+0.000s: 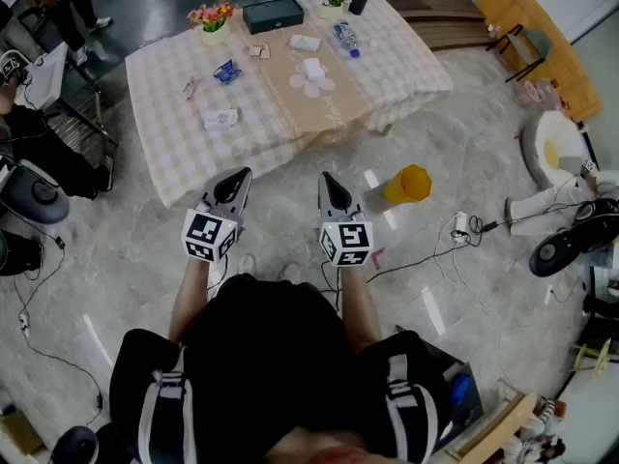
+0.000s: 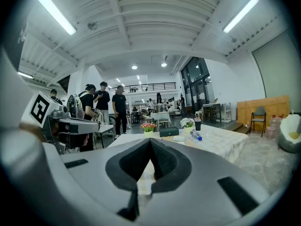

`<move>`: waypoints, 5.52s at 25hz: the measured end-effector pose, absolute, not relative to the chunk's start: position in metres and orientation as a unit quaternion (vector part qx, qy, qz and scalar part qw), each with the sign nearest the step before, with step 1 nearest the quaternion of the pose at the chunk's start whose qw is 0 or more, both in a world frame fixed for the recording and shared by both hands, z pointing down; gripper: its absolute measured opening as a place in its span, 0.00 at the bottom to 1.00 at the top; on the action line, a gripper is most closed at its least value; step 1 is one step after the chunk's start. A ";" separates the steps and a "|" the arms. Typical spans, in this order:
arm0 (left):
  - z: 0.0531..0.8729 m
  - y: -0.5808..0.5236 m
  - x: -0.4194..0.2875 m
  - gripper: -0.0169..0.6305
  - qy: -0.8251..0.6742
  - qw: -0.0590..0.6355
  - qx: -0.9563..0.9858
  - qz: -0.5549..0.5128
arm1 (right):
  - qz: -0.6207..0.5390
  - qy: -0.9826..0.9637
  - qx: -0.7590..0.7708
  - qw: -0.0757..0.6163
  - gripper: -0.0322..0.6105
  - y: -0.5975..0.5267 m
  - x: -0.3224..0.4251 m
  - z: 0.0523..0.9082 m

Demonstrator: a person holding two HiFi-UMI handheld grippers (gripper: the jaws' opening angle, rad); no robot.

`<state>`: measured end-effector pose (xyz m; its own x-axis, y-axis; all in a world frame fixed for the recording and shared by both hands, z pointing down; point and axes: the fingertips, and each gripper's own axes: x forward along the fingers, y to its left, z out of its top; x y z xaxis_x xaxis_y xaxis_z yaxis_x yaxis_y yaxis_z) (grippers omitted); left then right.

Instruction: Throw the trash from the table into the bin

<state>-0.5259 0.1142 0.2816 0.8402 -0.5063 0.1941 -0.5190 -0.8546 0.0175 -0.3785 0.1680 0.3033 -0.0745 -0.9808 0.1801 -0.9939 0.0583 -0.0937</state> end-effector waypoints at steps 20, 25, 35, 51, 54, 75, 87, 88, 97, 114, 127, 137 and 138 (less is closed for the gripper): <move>0.295 0.125 -0.522 0.03 -0.295 0.041 0.950 0.097 | 0.102 -0.773 0.625 0.038 0.05 0.167 -0.397 0.312; 0.305 0.118 -0.549 0.03 -0.345 0.055 0.932 0.097 | 0.106 -0.808 0.577 0.049 0.05 0.145 -0.425 0.324; 0.325 0.041 -0.605 0.03 -0.416 0.072 0.900 0.105 | 0.104 -0.850 0.513 0.063 0.05 0.046 -0.475 0.341; 0.396 -0.096 -0.643 0.03 -0.461 0.145 0.864 0.139 | 0.152 -0.873 0.443 0.137 0.05 -0.121 -0.518 0.413; 0.411 -0.110 -0.650 0.03 -0.465 0.158 0.859 0.147 | 0.162 -0.876 0.428 0.152 0.05 -0.141 -0.525 0.431; 0.449 -0.159 -0.665 0.03 -0.470 0.201 0.845 0.160 | 0.115 -0.901 0.265 0.323 0.41 -0.180 -0.578 0.528; 0.459 -0.164 -0.674 0.03 -0.476 0.217 0.836 0.165 | 0.084 -0.883 0.222 0.406 0.66 -0.182 -0.583 0.578; 0.460 -0.165 -0.674 0.03 -0.476 0.218 0.836 0.165 | 0.087 -0.881 0.222 0.409 0.66 -0.183 -0.582 0.581; 0.458 -0.173 -0.672 0.03 -0.472 0.218 0.838 0.163 | 0.114 -0.883 0.239 0.387 0.60 -0.191 -0.580 0.576; 0.417 -0.180 -0.596 0.03 -0.372 0.163 0.902 0.149 | 0.147 -0.851 0.415 0.288 0.56 -0.183 -0.499 0.497; 0.384 -0.131 -0.448 0.03 -0.187 0.101 0.965 0.154 | 0.138 -0.745 0.617 0.210 0.55 -0.101 -0.354 0.414; 0.366 -0.076 -0.318 0.03 -0.066 0.056 0.984 0.156 | 0.134 -0.647 0.735 0.153 0.54 -0.014 -0.231 0.376; 0.364 -0.069 -0.303 0.03 -0.057 0.056 0.985 0.154 | 0.133 -0.639 0.742 0.150 0.54 -0.005 -0.217 0.374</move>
<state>-0.3029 -0.0694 0.3642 0.9459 -0.0951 0.3103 -0.1297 -0.9872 0.0927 -0.2170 -0.0050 0.3737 0.1474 -0.9097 0.3881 -0.9891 -0.1377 0.0527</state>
